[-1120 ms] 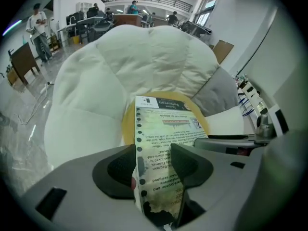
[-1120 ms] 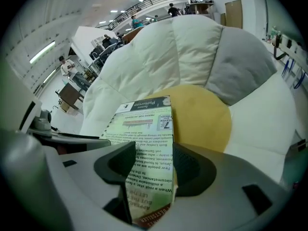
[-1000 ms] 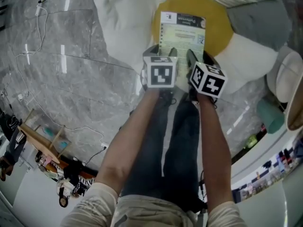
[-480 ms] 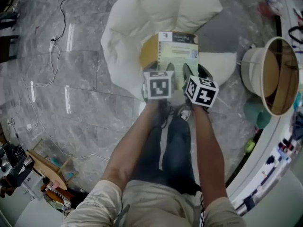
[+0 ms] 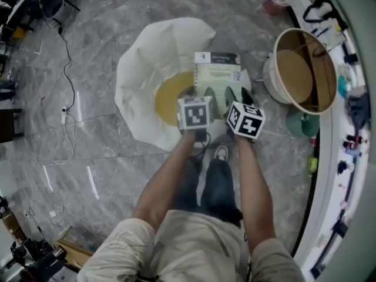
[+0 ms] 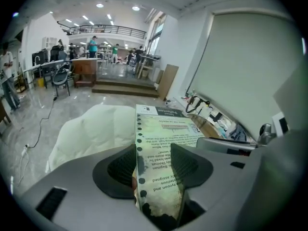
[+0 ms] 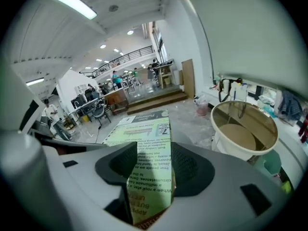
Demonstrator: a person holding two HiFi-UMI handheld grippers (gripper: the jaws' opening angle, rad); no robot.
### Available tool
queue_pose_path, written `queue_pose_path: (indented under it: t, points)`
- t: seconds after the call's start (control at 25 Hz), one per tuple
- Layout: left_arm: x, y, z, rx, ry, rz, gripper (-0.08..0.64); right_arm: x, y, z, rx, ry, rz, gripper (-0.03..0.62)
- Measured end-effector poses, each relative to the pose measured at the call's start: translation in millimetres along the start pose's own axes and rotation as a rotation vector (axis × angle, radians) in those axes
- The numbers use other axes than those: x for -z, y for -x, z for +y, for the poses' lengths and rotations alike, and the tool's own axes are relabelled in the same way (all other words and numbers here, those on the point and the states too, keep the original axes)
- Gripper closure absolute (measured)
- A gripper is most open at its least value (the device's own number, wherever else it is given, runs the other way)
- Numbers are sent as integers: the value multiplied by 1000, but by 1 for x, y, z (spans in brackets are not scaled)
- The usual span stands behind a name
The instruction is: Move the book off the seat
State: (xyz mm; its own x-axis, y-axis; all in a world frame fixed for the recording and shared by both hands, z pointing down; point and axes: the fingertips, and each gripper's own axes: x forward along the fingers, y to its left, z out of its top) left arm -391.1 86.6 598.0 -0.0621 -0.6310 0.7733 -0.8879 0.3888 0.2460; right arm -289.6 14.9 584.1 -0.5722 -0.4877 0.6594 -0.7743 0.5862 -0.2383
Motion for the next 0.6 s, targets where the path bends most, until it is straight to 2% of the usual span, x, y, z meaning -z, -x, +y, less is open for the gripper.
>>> queue_pose_path:
  t: [0.24,0.6]
  points:
    - [-44,15,-97,110,-158,-62,330,-42,68,-69,127,-95,-138,373]
    - [-54,22,-241,201,-291,-79,331,-67,156,-184,246,-180,-243,385]
